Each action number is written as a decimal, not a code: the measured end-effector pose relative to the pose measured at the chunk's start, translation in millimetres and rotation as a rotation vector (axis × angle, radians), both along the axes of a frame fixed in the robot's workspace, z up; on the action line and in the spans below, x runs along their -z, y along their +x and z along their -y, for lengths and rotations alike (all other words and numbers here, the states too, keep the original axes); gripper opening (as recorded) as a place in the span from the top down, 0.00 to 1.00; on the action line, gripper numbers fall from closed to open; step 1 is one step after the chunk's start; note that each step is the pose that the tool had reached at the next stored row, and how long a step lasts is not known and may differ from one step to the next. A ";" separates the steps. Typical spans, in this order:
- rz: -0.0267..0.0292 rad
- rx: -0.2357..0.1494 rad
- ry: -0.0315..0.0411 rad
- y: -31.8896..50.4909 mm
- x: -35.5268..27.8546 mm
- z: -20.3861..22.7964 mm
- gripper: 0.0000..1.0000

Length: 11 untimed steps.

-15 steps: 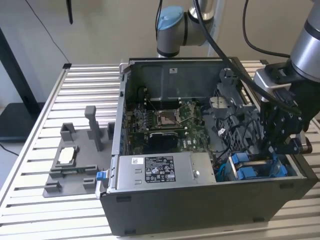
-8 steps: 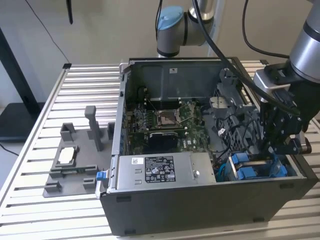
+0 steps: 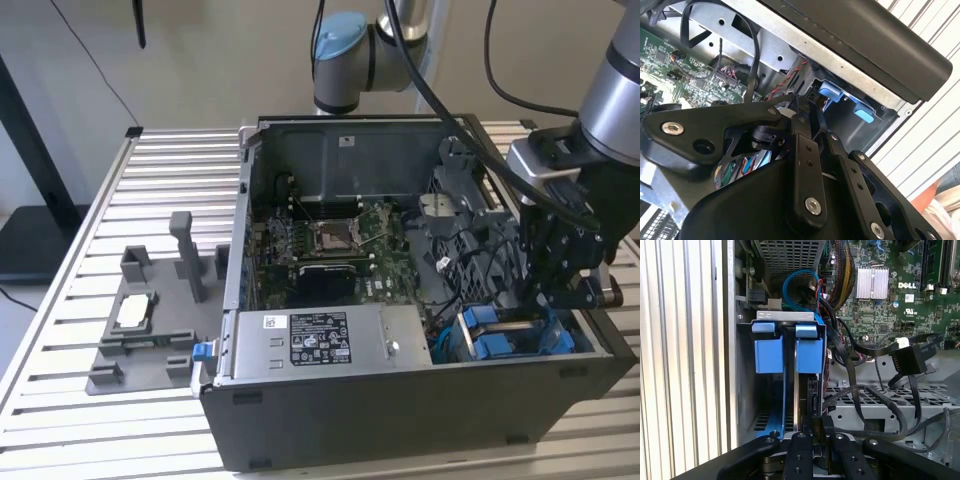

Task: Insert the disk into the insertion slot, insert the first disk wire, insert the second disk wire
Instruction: 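Insert the first disk wire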

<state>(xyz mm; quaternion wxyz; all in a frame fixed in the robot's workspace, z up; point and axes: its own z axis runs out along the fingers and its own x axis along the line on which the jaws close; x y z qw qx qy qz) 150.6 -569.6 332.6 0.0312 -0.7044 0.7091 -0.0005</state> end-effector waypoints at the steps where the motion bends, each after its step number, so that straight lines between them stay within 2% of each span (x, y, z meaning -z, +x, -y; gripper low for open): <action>1: 0.0000 0.000 0.0015 0.0 0.7 0.0 0.80; 3: 0.0000 0.000 0.0012 0.0 0.6 0.0 0.80; 4: 0.0000 0.000 0.0005 0.0 0.3 0.0 0.73; 5: 0.0000 0.000 -0.0001 0.0 -0.8 0.0 0.73; 11: 0.0000 0.000 -0.0007 0.0 -18.8 -0.2 0.73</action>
